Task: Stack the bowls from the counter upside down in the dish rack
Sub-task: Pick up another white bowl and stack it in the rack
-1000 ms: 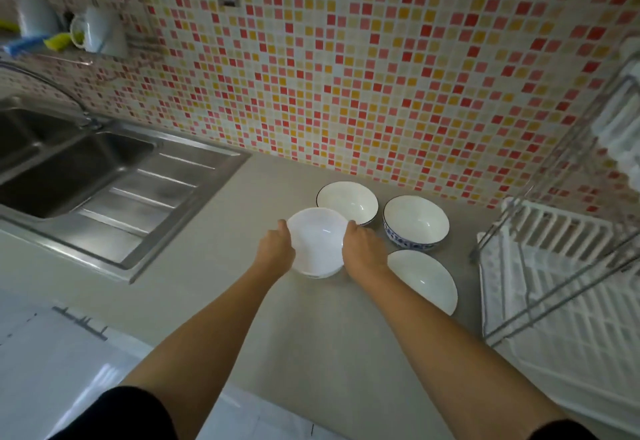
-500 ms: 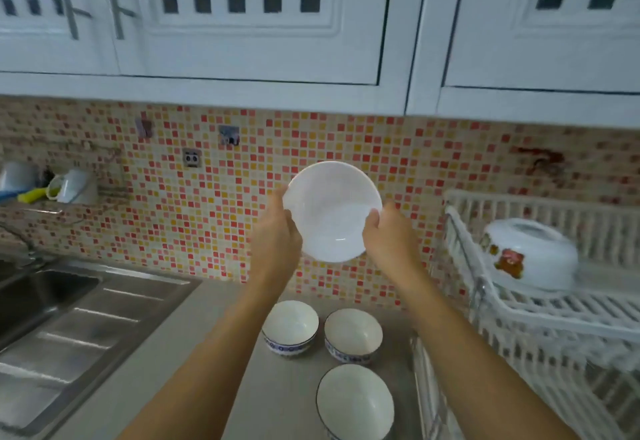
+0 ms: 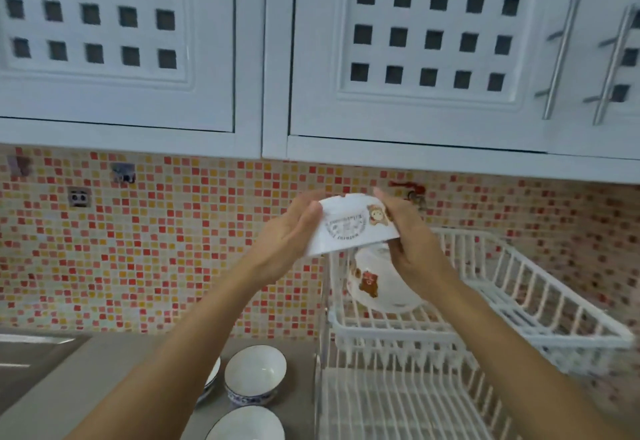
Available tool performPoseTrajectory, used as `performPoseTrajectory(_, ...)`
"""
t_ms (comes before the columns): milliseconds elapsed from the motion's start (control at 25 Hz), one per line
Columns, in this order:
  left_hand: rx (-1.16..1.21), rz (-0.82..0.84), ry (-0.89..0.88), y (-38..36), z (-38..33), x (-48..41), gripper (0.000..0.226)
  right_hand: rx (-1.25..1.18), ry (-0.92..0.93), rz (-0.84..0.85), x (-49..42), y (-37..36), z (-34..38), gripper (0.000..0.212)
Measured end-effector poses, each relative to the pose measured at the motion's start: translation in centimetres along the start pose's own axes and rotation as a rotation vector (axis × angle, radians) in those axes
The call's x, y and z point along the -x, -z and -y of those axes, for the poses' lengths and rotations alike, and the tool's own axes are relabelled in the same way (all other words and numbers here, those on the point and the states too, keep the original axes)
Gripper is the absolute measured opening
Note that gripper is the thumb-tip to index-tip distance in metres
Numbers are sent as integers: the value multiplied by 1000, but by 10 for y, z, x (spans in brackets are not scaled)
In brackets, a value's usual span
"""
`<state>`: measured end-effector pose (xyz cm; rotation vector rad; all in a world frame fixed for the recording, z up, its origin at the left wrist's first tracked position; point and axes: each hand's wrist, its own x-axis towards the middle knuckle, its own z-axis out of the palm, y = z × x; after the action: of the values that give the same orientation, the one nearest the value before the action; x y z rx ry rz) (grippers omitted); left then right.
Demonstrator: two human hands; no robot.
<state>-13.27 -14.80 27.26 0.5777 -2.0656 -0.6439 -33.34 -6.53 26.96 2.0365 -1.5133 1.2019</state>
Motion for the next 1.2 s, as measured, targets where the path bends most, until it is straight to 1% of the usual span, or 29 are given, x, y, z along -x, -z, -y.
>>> performPoseTrajectory(80,5,70,-33,-19,-4,-8,56,-67,13,104,5,16,-20,59)
performPoseTrajectory(120,-8,72,-56,-27,-5,-12,52,-103,-12,172,8,23,-29,65)
performPoseTrajectory(160,-47,65,-79,-34,-4,-16,51,-132,-39,254,11,29,-38,75)
performPoseTrajectory(240,-169,61,-108,-46,-2,-23,62,-153,-76,416,18,40,-55,92)
performPoseTrajectory(320,-304,108,-122,-59,-2,-29,82,-149,-95,490,25,45,-69,98)
performPoseTrajectory(360,-362,139,-125,-66,-1,-30,86,-137,-120,493,27,45,-75,104)
performPoseTrajectory(400,-409,174,-121,-73,-2,-30,85,-123,-155,483,29,45,-82,109)
performPoseTrajectory(520,-438,270,-73,-93,-5,-28,74,-69,-227,487,34,44,-100,123)
performPoseTrajectory(560,-422,297,-41,-100,-6,-26,74,-31,-224,511,36,43,-105,126)
performPoseTrajectory(640,-439,343,19,-109,-6,-24,85,44,-209,535,40,41,-111,130)
performPoseTrajectory(760,-489,354,52,-114,-5,-23,107,82,-172,529,43,36,-111,130)
performPoseTrajectory(920,-540,390,25,-116,0,-23,117,94,-149,552,48,33,-109,126)
performPoseTrajectory(1080,-573,405,40,-118,1,-24,118,89,-122,580,51,34,-107,126)
performPoseTrajectory(1200,-576,408,51,-118,-2,-23,110,72,-152,604,53,35,-107,123)
